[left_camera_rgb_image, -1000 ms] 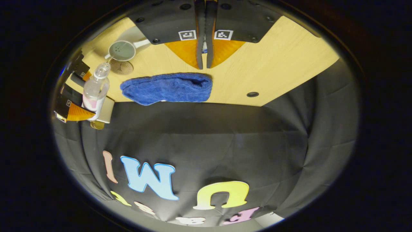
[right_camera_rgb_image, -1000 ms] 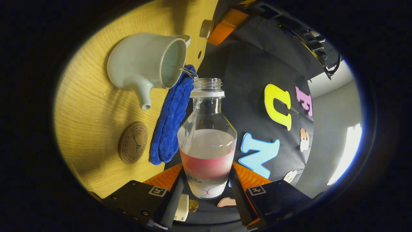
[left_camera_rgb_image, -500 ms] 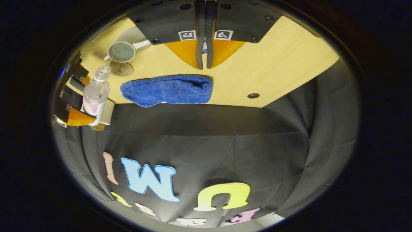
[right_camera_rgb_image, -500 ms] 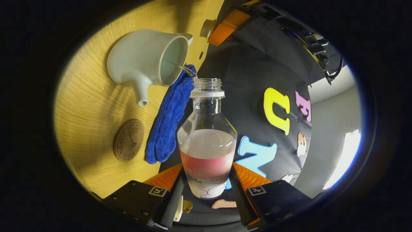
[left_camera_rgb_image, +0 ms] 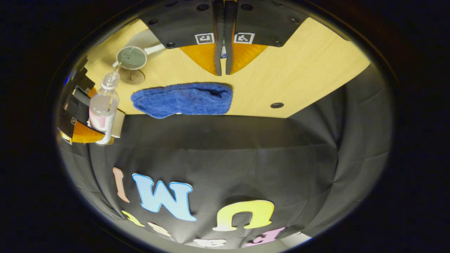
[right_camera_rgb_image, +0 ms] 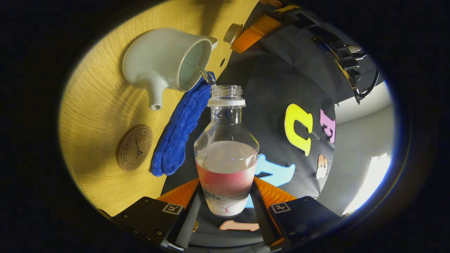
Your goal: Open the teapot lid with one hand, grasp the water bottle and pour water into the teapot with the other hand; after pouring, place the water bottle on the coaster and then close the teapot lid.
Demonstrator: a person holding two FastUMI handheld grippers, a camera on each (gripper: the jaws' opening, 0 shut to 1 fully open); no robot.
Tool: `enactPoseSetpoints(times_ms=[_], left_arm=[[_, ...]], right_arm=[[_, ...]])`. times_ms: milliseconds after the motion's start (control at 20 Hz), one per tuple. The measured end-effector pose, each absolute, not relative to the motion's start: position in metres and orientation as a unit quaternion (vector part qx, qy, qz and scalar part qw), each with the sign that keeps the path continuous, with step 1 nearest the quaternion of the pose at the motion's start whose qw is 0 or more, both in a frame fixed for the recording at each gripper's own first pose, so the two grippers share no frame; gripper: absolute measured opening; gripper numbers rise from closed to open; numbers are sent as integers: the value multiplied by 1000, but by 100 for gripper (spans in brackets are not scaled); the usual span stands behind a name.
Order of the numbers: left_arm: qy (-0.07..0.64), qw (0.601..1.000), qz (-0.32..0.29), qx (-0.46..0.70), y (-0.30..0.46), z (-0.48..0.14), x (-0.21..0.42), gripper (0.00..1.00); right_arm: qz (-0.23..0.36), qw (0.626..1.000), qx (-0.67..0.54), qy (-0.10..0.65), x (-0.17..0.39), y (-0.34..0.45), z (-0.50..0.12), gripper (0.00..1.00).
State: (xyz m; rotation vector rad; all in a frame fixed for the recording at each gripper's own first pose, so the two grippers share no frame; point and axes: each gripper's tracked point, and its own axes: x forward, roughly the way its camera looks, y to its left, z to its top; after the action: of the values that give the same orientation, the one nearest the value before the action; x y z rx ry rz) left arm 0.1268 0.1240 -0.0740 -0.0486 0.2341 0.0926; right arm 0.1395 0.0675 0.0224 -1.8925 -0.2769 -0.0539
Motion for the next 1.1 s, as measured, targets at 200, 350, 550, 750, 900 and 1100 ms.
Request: enactPoseSetpoints(times_ms=[200, 350, 550, 750, 900, 1100], left_arm=[[118, 992, 46, -24, 124, -74, 127, 7], [119, 992, 46, -23, 124, -75, 127, 7], [121, 991, 45, -22, 123, -76, 126, 7], [121, 991, 46, -22, 124, -76, 128, 7], [122, 991, 46, -21, 123, -78, 127, 7], [123, 991, 46, -21, 123, -78, 127, 7]], right_arm=[[-24, 560, -818, -130, 140, 72, 27, 75], [-20, 553, -822, -132, 140, 74, 27, 75], [-21, 535, -832, -144, 140, 78, 30, 75], [-21, 513, -844, -157, 141, 82, 34, 75], [-23, 495, -852, -170, 140, 88, 38, 75], [-27, 468, -863, -190, 138, 96, 44, 75]])
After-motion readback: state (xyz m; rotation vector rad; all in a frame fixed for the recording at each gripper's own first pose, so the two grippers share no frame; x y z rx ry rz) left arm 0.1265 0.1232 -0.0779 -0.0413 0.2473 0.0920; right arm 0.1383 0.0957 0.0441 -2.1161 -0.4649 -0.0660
